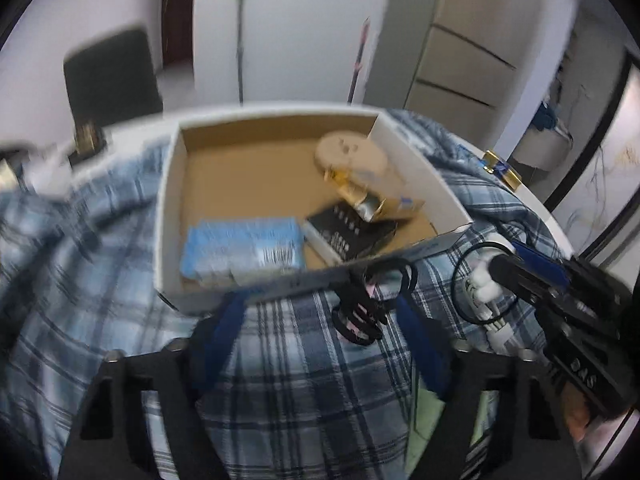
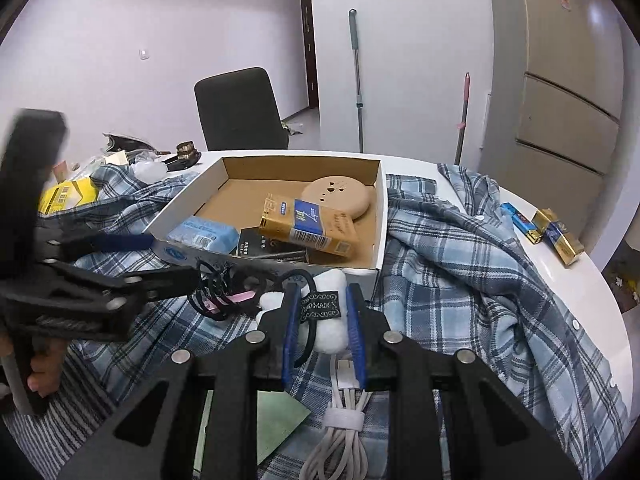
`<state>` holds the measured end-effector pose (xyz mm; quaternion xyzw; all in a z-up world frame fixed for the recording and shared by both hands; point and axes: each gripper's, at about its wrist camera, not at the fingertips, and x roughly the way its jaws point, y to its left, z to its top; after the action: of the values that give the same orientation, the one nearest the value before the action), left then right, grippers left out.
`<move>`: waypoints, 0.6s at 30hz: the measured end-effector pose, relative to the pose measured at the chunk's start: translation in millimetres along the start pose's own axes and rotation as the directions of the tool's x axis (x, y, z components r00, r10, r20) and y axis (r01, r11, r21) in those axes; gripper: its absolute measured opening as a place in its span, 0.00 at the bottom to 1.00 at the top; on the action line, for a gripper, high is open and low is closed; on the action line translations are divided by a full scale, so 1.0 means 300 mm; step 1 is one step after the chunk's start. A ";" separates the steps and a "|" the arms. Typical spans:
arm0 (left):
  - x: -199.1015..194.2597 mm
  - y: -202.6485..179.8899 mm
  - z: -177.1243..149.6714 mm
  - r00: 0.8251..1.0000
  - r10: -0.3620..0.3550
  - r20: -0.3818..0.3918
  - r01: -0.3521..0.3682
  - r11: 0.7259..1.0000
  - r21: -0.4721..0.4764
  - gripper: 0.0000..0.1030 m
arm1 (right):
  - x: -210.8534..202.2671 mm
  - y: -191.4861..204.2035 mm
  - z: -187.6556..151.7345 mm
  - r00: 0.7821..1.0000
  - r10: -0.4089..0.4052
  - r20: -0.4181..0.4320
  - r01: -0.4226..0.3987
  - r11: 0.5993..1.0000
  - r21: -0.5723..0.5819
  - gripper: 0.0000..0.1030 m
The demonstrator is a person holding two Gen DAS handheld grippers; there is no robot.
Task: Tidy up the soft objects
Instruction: 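Grasp the black cable with the left gripper while the right gripper holds the white pouch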
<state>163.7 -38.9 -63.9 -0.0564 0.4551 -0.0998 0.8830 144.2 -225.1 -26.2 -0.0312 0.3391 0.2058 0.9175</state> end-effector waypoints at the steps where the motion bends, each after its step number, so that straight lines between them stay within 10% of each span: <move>1: 0.020 0.006 0.002 1.000 -0.017 -0.026 0.016 1.000 -0.016 0.65 | 0.000 -0.005 -0.005 1.000 0.002 -0.001 -0.002 1.000 0.004 0.21; 4: 0.048 0.005 -0.001 0.998 -0.039 -0.055 0.037 0.999 -0.030 0.57 | 0.005 -0.015 -0.006 1.000 0.010 -0.009 -0.010 1.000 0.018 0.21; 9: 0.072 0.008 -0.016 0.995 -0.069 -0.078 0.062 0.995 -0.082 0.15 | 0.005 -0.016 -0.007 1.000 0.017 -0.010 -0.017 1.000 0.024 0.21; 18: -0.037 -0.018 -0.030 0.999 -0.039 0.038 0.040 0.999 -0.020 0.10 | 0.005 -0.013 -0.009 1.000 0.016 -0.013 -0.016 1.000 0.023 0.21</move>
<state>149.4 -41.6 -59.2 -0.0764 0.4381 -0.1113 0.8887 145.1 -228.8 -29.6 -0.0191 0.3477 0.2089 0.9138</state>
